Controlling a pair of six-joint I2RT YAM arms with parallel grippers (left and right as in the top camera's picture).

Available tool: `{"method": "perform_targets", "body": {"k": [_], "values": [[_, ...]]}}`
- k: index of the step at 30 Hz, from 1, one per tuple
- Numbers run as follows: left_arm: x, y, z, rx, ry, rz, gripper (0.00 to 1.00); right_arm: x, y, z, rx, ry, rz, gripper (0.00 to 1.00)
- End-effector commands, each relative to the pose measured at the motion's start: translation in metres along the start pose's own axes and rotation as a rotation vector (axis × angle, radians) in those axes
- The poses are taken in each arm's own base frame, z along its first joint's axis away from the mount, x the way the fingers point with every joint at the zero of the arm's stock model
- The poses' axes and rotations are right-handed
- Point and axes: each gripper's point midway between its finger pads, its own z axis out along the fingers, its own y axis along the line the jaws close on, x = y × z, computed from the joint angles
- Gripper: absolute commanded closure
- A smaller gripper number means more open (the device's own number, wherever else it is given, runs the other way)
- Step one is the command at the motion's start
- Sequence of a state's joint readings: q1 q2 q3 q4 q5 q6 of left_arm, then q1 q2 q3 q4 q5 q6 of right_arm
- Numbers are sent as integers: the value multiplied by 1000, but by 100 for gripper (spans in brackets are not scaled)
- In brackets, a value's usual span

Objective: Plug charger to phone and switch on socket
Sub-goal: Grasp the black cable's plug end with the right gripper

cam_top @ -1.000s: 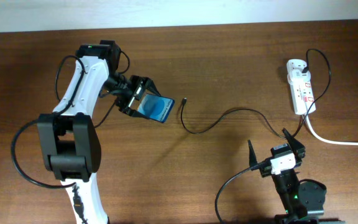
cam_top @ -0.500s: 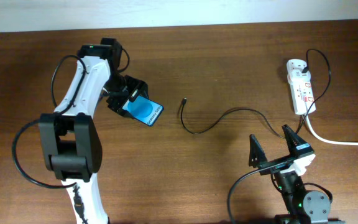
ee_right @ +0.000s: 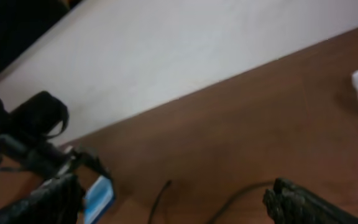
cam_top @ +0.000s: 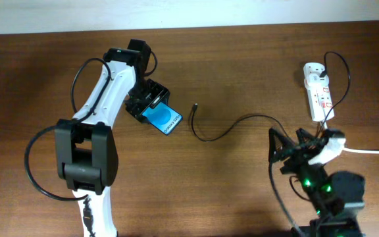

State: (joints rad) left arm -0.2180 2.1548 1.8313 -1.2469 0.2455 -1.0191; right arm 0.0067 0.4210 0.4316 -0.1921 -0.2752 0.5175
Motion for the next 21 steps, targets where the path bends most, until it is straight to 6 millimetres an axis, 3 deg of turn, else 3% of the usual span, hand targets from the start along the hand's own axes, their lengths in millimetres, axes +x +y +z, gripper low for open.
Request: {"method": "perform_targets", "body": {"k": [1,9,13,21], "values": [[1,-7,-4,17,-2,-61,100,-10,28,11,-76,126,43,2],[10,-13,-4,42,49,-152,100,12,66,39,-296,428,178,2],[12,-13,-3,42,54,-190,100,16,50,66,-249,426,195,2],[25,-22,-5,82,135,-206,100,64,29,102,-244,604,315,0]]}}
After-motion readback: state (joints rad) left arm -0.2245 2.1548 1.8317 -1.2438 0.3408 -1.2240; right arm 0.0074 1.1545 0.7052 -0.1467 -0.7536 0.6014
